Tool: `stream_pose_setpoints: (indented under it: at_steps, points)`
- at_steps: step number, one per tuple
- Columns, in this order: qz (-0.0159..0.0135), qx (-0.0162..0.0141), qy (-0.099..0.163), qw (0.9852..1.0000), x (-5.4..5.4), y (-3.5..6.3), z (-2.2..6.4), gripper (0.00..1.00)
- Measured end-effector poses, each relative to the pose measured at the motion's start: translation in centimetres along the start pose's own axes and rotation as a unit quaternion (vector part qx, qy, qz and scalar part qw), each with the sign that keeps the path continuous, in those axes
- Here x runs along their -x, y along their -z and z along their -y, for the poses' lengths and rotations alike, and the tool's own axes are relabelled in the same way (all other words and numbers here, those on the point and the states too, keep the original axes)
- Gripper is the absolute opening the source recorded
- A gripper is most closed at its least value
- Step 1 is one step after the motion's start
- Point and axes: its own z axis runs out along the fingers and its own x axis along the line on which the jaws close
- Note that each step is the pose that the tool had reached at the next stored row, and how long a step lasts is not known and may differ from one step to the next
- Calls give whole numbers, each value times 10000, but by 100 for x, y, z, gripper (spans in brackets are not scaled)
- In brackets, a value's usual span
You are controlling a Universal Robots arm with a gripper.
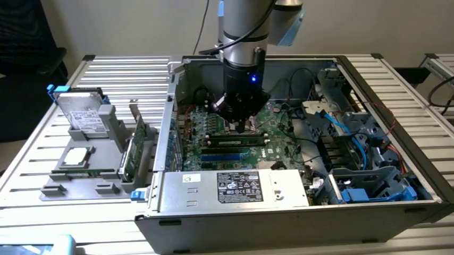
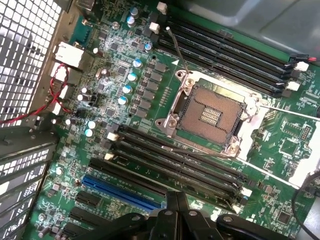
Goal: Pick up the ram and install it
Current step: 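Press down the ram until it locks into place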
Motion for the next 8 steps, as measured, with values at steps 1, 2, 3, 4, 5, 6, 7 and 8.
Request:
stream_pose_setpoints:
  at_steps: [1,2,3,4,5,6,7,8]
  points:
    - [2,-2,-56,10000,0,0,0,11]
    - [4,-4,-114,9999,0,0,0,11]
    - [6,-6,-174,9998,0,0,0,11]
    - [8,-8,-231,9997,0,0,0,11]
    - [11,-9,-293,9996,0,0,0,11]
    - [12,-10,-351,9994,0,0,0,11]
    - [12,-12,-407,9992,0,0,0,11]
    - [12,-13,-465,9989,0,0,0,11]
